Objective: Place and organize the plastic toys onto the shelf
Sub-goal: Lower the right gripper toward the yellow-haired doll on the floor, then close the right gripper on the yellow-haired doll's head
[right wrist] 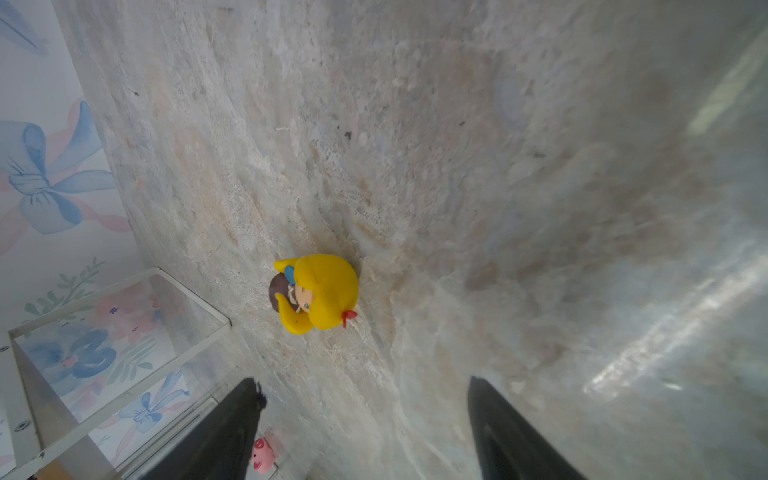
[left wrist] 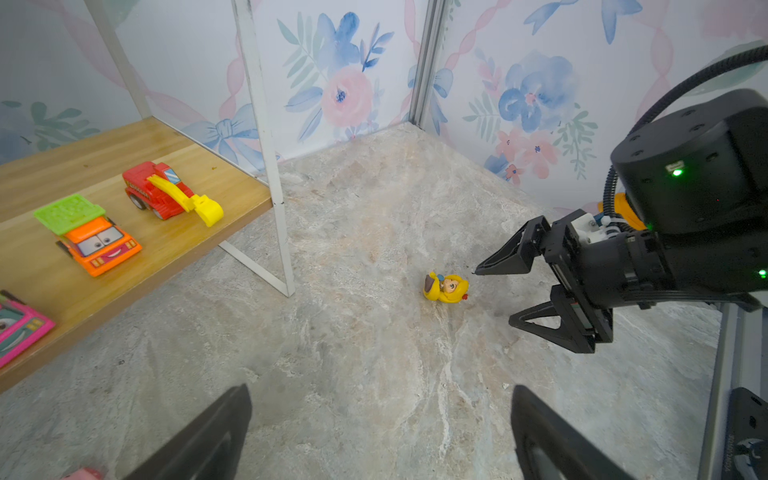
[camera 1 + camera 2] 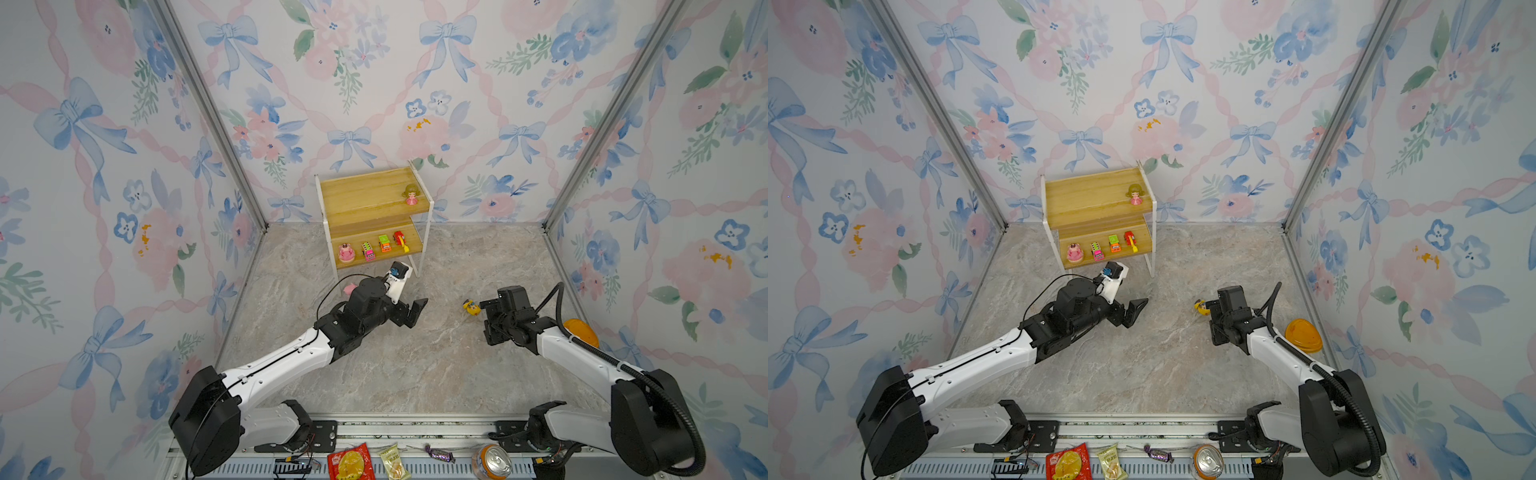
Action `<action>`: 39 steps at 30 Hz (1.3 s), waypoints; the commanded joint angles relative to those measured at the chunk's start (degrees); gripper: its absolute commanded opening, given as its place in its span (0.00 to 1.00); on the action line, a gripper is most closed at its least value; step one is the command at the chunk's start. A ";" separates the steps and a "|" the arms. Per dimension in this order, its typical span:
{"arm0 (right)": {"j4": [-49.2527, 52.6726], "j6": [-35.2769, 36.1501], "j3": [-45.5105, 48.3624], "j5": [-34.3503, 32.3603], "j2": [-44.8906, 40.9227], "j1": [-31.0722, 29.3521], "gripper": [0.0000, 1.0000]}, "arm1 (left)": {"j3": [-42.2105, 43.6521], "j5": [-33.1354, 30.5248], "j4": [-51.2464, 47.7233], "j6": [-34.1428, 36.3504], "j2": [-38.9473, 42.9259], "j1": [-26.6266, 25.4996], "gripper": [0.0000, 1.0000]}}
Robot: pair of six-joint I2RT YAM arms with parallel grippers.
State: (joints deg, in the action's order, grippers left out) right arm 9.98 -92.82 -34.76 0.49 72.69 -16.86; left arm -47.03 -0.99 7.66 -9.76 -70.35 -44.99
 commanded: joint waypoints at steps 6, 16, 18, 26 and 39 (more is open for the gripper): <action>-10.50 -10.73 0.73 3.53 8.58 0.05 0.81 | 0.44 0.56 1.32 -1.16 0.82 0.17 0.98; -17.26 -26.17 0.17 -2.27 13.08 -4.07 0.82 | 0.27 1.53 1.36 -0.98 0.69 0.17 0.98; -18.96 -27.93 0.15 -2.71 14.18 -4.19 0.82 | 0.27 1.74 1.34 -1.03 0.82 0.17 0.98; -17.49 -30.76 0.02 -5.56 14.81 -4.14 0.83 | 0.62 1.83 1.31 -0.41 1.20 0.25 0.98; -16.12 -28.07 -0.14 -3.39 15.49 -0.57 0.41 | -0.08 1.74 1.32 -0.83 0.23 0.70 0.98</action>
State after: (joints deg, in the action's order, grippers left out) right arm -9.06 -119.77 -34.24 -3.40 86.94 -18.13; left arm -47.03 0.49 7.68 -9.76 -70.24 -44.71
